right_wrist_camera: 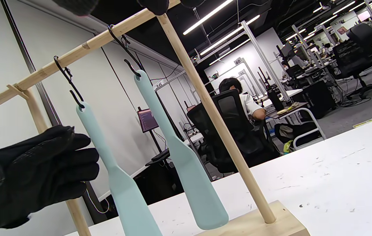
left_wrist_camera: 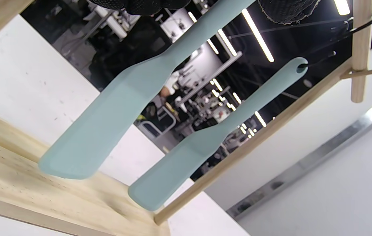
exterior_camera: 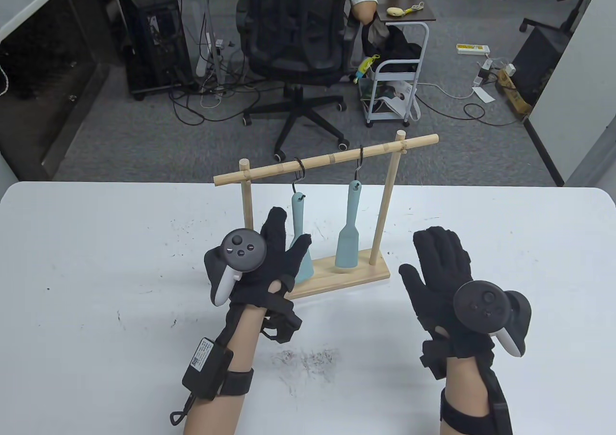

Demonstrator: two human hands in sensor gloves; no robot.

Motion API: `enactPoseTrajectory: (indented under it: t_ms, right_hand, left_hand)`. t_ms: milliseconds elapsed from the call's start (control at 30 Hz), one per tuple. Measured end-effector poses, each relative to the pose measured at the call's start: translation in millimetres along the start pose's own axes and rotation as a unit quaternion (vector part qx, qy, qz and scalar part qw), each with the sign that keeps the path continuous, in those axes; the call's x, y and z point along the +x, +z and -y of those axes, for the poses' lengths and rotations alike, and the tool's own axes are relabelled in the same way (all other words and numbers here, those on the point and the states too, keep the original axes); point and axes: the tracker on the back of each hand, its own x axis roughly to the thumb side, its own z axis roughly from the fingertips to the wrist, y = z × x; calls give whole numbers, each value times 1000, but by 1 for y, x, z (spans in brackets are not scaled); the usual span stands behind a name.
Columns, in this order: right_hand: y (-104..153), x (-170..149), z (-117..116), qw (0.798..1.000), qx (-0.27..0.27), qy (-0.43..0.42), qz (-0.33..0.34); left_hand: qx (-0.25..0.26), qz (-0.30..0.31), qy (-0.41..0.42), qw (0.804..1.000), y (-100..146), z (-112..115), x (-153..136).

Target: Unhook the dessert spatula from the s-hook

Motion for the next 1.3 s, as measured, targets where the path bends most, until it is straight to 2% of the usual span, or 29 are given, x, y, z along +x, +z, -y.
enactPoseTrajectory:
  t_ms: [133, 233, 500, 1300]
  right_hand:
    - [1, 1, 1, 1000, -2, -1, 3]
    - [1, 2, 1, 1000, -3, -1, 5]
    - [2, 2, 3, 1000, -3, -6, 5]
    - [1, 5, 1, 1000, 7, -3, 7]
  left_hand:
    - [-2, -10, 34, 999, -11, 5, -4]
    - [21, -13, 53, 998, -17, 8, -7]
    - [31, -16, 58, 998, -27, 14, -9]
    - [24, -9, 77, 997, -26, 15, -7]
